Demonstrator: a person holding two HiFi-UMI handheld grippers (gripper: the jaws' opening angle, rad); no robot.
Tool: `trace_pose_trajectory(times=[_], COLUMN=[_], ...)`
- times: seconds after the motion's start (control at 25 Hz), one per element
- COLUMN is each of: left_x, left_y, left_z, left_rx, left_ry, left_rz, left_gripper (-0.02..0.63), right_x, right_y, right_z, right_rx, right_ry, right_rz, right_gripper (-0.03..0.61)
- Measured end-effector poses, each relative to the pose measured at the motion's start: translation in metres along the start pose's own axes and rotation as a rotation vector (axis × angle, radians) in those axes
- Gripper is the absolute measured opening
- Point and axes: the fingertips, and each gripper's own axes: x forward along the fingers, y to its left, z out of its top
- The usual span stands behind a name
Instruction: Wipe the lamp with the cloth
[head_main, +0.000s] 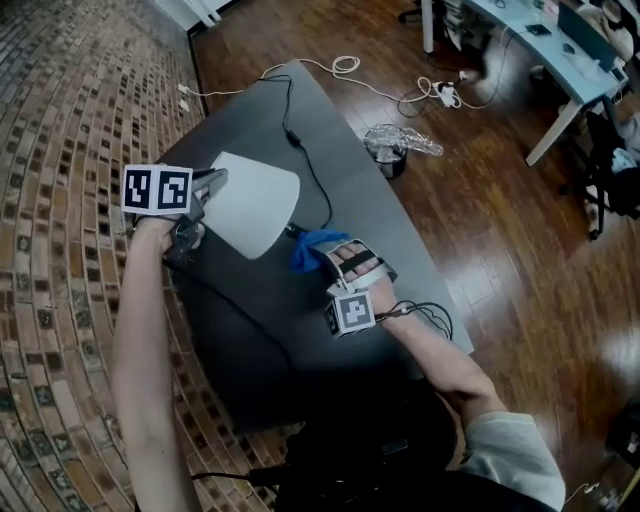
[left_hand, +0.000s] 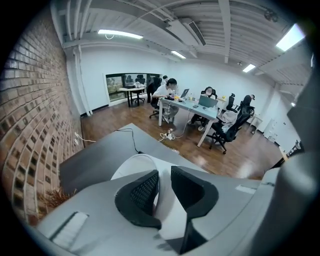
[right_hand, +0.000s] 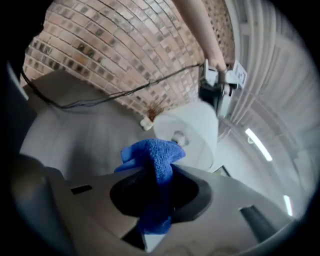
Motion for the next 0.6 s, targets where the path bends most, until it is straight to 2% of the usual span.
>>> trace_pose_trajectory(times=[0.08, 0.12, 0.24, 0.36, 0.52, 0.6], left_x=[0.002, 0.003, 0.006, 0.008, 0.008, 0.008], left_y=[-0.001, -0.002, -0.008, -0.01, -0.004, -0.001], left_z=[0.002, 0.002, 0.001, 0.001, 0.002, 0.002], left_rx=[-0.011, -0.015, -0.024, -0.027, -0.032, -0.04], left_ry=[0.017, 0.023, 0.032, 0.041, 0.041, 0.043], left_rz=[0.028, 0.039, 0.056, 0.071, 0.085, 0.095], left_gripper=[0.083, 0.083, 0.083, 0.084, 0.084, 0.084], right_x=[0.017, 0.03, 0.065, 0.059, 0.025, 0.004], right_y=[-0.026, -0.029, 0.004, 0.049, 0.092, 0.092], right_z=[0.036, 0.045, 0.038, 0.012, -0.056, -0.078], right_rx=[-0.058, -0.088, -0.16, -0.193, -0.088, 0.037], right_ry=[-0.08, -0.093, -0.044, 0.016, 0.17, 0.249], right_rz=[-0.128, -0.152, -0.059, 0.049, 0.164, 0.184], right_gripper=[0.081, 0.081, 0.081, 0.081, 0.081, 0.081])
